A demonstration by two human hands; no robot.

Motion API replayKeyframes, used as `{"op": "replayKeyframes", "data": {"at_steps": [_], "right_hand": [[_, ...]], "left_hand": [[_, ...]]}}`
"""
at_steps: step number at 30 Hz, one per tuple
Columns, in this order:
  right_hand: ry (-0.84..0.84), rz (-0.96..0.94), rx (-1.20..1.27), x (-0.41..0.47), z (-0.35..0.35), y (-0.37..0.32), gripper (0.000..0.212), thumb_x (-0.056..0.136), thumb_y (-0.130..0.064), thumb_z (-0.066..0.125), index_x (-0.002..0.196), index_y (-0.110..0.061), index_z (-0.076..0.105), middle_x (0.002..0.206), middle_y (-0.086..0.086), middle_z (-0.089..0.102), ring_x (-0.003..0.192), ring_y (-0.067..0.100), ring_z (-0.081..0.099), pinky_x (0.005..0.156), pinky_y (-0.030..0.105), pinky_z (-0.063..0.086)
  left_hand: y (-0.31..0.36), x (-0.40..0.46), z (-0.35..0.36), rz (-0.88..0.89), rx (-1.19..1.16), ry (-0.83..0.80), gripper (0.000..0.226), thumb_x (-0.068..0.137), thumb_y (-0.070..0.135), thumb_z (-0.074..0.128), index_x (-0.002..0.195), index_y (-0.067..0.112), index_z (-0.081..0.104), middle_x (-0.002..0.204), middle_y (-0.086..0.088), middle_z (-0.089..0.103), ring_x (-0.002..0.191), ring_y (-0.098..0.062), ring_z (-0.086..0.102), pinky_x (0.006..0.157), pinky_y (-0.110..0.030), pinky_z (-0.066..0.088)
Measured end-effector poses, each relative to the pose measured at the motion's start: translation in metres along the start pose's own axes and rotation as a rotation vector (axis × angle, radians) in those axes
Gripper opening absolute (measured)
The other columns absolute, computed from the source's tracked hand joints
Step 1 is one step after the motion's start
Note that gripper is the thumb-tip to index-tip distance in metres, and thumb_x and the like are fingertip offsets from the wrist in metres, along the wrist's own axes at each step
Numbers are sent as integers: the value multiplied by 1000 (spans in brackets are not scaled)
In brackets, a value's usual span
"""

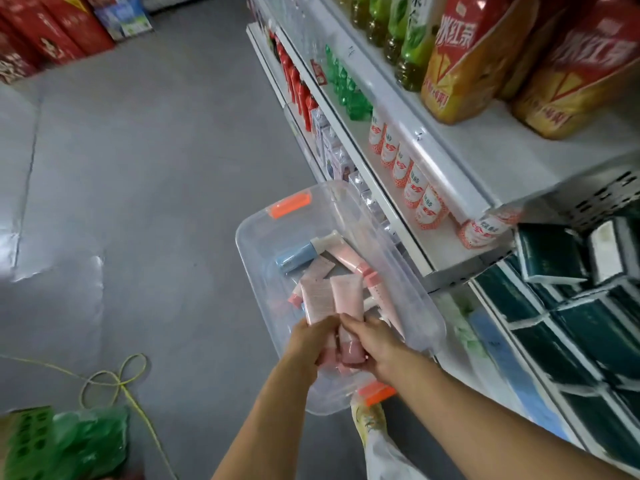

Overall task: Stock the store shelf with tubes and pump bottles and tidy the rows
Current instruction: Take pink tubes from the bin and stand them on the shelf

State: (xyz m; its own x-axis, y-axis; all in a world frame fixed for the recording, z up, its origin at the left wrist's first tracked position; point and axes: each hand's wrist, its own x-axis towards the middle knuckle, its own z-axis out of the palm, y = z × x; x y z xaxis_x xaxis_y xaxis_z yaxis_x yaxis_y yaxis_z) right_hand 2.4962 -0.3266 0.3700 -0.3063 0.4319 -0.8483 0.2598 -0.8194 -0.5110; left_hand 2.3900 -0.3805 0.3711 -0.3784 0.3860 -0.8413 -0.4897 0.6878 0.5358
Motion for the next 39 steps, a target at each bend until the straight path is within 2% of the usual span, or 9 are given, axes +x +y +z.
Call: {"op": "replayKeyframes", "data": {"at_steps": [4,7,13,17,19,22,25,34,39], "right_hand": [[-46,-118,27,-55,-2,11,23,88,-29,69,107,-20,61,101,13,72,82,29,68,73,44,57],[-74,-189,27,-100,-8,24,26,88,-38,67,108,-23,63,96,11,72,80,28,68,57,32,53],[-80,-278,74,-199,-25,65,38,90,-52,58,96,-17,70,72,11,66,56,20,57,55,28,41],[-108,-354,140,-256,-40,98,47,90,-56,56,76,-16,77,70,10,63,59,21,54,59,28,40],[-105,-388,164,-288,-49,114,50,92,-54,54,70,-15,75,67,9,62,55,20,54,54,25,40],[-76,-452,188,-332,-67,134,42,94,-52,52,81,-15,67,66,10,62,48,18,54,43,22,39],[-30,-499,173,-371,-93,146,40,94,-50,53,100,-12,65,70,11,62,49,18,54,45,23,37],[89,-626,162,-459,-174,180,36,99,-42,49,112,-12,63,67,7,60,54,16,49,50,25,34],[87,-658,140,-506,-218,206,33,100,-46,43,116,-20,55,80,6,64,54,13,52,49,23,38]], "left_hand": [[-10,-51,-10,125,-112,-77,27,81,15,73,107,7,68,81,-14,72,66,-27,69,61,-37,57],[-20,-102,-13,190,-171,-126,24,84,7,69,107,2,64,72,-14,64,49,-20,61,46,-25,49],[-64,-202,-21,284,-238,-254,37,86,-3,55,122,-6,49,67,-15,57,41,-17,53,38,-22,44],[-101,-272,-29,275,-275,-377,9,91,7,48,96,2,53,52,-8,53,35,-14,46,37,-19,39],[-119,-307,-31,259,-273,-429,17,92,10,45,81,4,57,48,-7,52,33,-14,45,37,-17,39],[-141,-344,-24,210,-361,-525,16,83,13,52,71,7,59,50,-8,49,32,-16,45,37,-18,40],[-155,-371,-4,234,-368,-590,19,70,18,58,87,9,55,54,-8,51,35,-17,45,38,-23,42],[-187,-445,58,271,-172,-817,42,89,33,38,107,0,55,71,-20,60,47,-27,53,49,-34,50],[-202,-489,98,354,-28,-853,46,88,39,36,88,-1,59,66,-18,57,49,-26,49,44,-27,42]]}}
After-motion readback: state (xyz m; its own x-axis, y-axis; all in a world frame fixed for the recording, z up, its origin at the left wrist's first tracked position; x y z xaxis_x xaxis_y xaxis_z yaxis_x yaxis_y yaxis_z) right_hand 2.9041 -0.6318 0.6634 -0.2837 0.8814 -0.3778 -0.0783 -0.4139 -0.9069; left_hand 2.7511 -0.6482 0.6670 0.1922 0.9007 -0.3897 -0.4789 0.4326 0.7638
